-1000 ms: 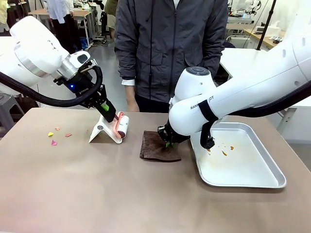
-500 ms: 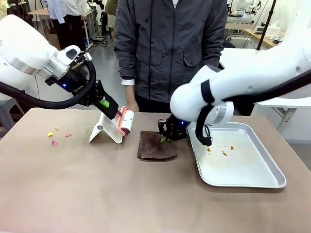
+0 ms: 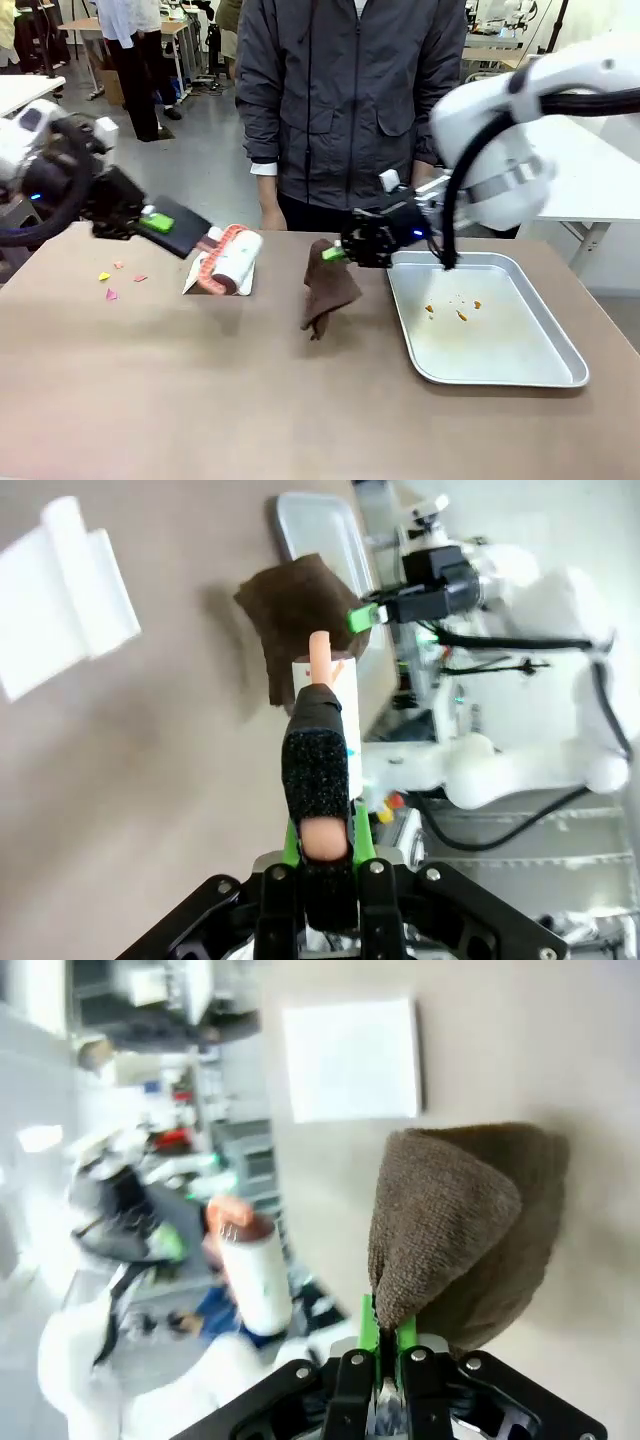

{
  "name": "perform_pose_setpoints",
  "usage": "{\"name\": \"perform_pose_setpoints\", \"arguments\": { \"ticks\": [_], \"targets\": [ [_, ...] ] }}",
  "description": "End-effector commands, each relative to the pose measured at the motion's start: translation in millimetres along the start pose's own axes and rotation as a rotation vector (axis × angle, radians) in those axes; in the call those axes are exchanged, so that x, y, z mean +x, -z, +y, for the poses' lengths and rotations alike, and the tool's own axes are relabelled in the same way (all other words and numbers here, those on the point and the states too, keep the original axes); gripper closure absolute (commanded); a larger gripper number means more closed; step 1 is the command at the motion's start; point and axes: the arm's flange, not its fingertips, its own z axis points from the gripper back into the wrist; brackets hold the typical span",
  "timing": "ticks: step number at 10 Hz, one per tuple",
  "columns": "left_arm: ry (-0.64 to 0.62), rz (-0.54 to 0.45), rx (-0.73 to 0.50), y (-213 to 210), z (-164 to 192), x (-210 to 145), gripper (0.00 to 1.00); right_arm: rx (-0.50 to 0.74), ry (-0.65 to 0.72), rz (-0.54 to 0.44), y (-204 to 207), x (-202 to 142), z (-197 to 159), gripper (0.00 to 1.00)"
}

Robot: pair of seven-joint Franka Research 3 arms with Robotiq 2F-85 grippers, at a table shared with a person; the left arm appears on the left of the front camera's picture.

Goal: Clean the surface of the table.
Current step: Hold the Lint Roller with your left hand and the towel with your right hand.

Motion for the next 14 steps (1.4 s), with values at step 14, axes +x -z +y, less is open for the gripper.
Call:
{"name": "perform_pose_setpoints", "arguments": {
  "ticks": [14],
  "targets": [
    [-0.417,-0.606,-0.323,-95.8,185.9,-162.6,1.0,0.471,0.158,-0.366,-224.4,-106.1,-154.4,1.0]
  ]
}}
